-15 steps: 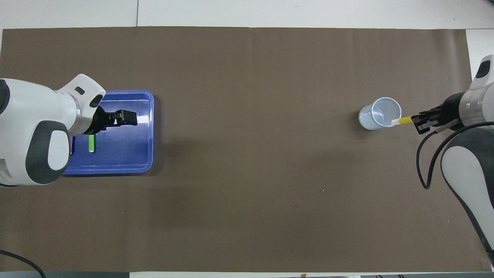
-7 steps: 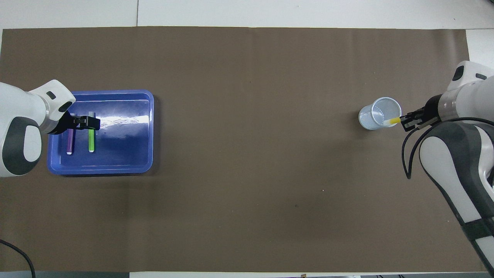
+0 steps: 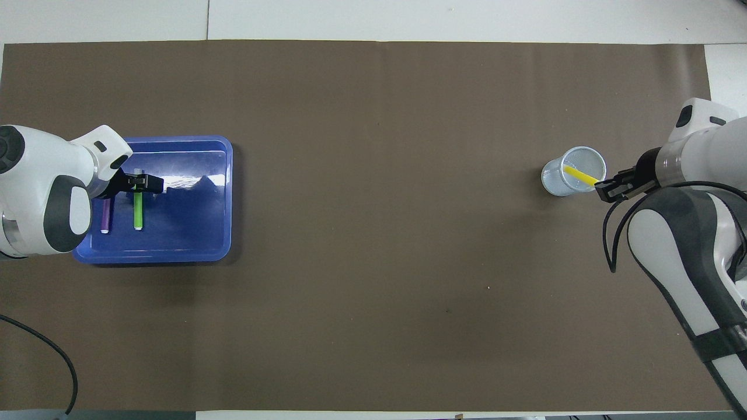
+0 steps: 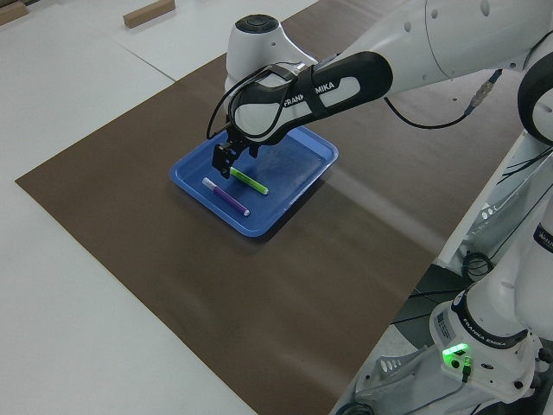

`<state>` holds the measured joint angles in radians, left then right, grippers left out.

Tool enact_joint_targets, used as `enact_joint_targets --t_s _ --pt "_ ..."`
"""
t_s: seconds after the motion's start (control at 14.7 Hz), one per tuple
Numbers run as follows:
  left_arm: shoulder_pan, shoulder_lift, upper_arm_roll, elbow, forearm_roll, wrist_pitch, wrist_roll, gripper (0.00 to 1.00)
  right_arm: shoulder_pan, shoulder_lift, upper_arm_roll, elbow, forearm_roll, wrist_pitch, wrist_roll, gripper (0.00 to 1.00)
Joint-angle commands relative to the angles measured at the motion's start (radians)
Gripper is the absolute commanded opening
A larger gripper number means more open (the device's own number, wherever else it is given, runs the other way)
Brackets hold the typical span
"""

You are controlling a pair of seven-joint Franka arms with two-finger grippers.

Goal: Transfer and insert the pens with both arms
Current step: 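Insert the yellow pen into the white cup while the left gripper returns, then grasp the green pen with the left gripper and lift it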

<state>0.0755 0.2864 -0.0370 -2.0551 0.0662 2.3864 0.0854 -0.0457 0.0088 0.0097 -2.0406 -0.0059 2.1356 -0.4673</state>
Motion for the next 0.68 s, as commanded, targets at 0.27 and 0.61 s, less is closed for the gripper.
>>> enact_joint_targets --t_s 0.27,0.61 --pt "0.017 0.000 -0.009 -0.008 0.015 0.005 -0.045 0.00 0.001 0.010 0.018 0.033 0.079 -0.017 -0.014 0.65" --pt "0.010 -0.042 -0.011 -0.011 0.015 -0.041 -0.093 0.00 0.044 0.007 0.029 0.036 0.360 -0.054 0.079 0.68"
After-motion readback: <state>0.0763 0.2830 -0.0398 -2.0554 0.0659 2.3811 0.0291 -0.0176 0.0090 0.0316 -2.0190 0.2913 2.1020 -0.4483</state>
